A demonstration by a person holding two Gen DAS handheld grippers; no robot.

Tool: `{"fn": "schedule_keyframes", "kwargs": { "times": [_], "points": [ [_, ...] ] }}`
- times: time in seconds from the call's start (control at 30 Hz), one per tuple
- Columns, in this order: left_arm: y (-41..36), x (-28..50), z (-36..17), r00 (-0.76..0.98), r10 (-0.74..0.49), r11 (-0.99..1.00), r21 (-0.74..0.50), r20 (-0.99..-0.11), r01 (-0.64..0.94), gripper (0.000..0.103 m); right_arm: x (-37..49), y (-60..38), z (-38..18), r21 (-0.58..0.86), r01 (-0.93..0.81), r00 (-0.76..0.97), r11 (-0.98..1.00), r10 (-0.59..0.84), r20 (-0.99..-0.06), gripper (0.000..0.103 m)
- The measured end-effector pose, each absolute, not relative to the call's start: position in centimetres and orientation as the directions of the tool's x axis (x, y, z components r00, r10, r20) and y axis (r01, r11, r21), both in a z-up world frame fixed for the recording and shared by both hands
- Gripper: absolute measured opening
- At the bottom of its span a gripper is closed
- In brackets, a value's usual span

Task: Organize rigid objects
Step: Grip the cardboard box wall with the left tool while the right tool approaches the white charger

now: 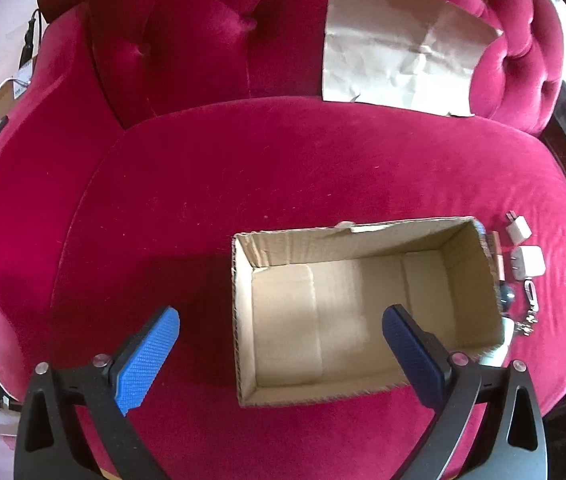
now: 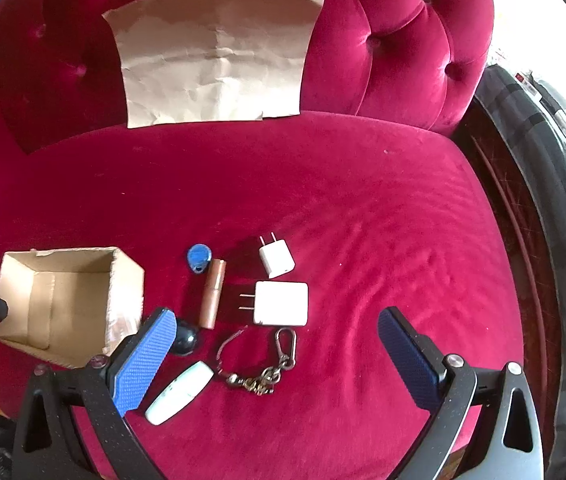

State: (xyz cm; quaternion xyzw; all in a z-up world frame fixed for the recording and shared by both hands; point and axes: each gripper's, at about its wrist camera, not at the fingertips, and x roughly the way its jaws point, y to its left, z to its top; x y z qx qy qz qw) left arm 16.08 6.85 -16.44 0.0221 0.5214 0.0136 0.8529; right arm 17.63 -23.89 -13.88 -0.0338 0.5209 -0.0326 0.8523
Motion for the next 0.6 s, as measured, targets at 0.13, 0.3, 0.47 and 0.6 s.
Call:
{"fn": "schedule_keyframes", "kwargs": {
  "times": [0.13, 0.3, 0.47, 0.6],
  "points": [
    [7.8, 17.1, -18.3, 0.433, 0.066, 0.998, 0.064, -0.899, -0.018, 0.103, 18.6, -24.4, -15.4, -0.101, 0.028, 0.44, 0.995, -0.103, -0.892, 0.103],
    [9.2, 17.8, -20.8, 0.401, 0.079, 0.997, 0.069, -0.913, -0.039, 0.103, 19.6, -25.1, -17.3, -0.093, 0.041, 0.418, 0.995, -0.102, -0.903, 0.103],
    [10.5, 18.5, -22.3, 0.379, 0.078, 0.996, 0.057, -0.922, -0.066, 0.103, 20.4, -25.5, -18.9, -0.075, 0.052, 0.393, 0.996, -0.089, -0.915, 0.103],
    [11.0, 18.8, -23.0, 0.372, 0.079, 0.996, 0.057, -0.925, -0.07, 0.098, 20.9, -25.6, -19.9, -0.075, 0.058, 0.381, 0.996, -0.091, -0.92, 0.103]
  ]
}}
